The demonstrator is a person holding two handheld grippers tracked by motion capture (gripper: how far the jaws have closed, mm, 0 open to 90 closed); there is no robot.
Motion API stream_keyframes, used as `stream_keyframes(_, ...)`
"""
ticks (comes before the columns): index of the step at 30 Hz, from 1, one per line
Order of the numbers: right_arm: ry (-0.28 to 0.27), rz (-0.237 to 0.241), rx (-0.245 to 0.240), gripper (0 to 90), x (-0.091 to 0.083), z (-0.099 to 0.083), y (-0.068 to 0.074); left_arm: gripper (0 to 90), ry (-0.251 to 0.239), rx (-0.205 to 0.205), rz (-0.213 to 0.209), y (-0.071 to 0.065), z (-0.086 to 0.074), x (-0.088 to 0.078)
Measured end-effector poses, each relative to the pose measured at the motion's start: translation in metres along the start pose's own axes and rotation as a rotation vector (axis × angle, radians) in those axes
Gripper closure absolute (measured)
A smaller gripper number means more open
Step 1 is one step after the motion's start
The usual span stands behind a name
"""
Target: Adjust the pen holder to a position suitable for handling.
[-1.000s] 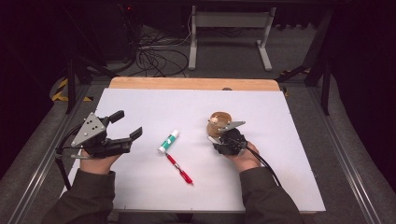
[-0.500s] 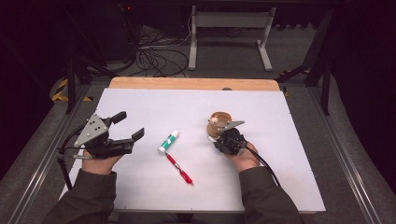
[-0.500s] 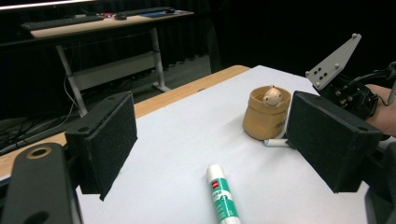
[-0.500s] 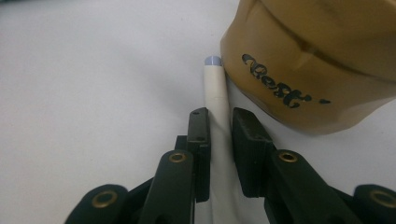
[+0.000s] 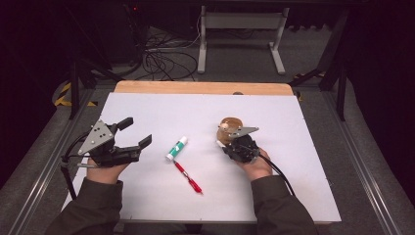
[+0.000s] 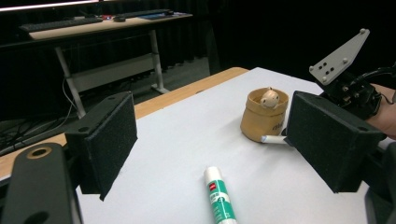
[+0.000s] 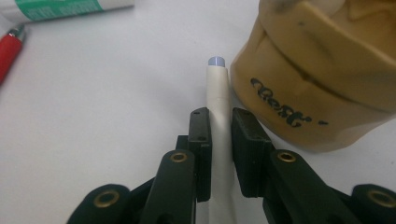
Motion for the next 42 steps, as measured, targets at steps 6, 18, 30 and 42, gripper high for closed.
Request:
stream_keyframes(6, -0.082, -0.003, -0.021, 79.3, -0.011, 0.009, 0.004, 17.2, 0.003, 0.006, -0.004, -0.002, 0.0, 0.002)
stream_keyframes(18, -0.218, 0.029, 0.003, 79.2, -0.031, 0.022, 0.009, 17.3, 0.001, 0.01, -0.023, -0.01, 0.001, 0.004)
stream_keyframes(30, -0.37, 0.059, -0.009, 79.3, -0.053, 0.037, 0.019, 17.3, -0.008, -0.009, -0.101, -0.027, 0.004, 0.011)
stream_keyframes(42, -0.474, 0.134, -0.019, 79.2, -0.072, 0.051, 0.035, 17.3, 0.005, -0.005, -0.19, -0.055, 0.0, 0.028)
Point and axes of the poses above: each handheld gripper's, and its own axes: x roughly forward along the jaws, z roughly out of its top, y roughly to its left, the point moved 6 cm from there along x, roughly forward along the jaws, and after that the axes turned 3 degrees about y, right-handed, at the moved point
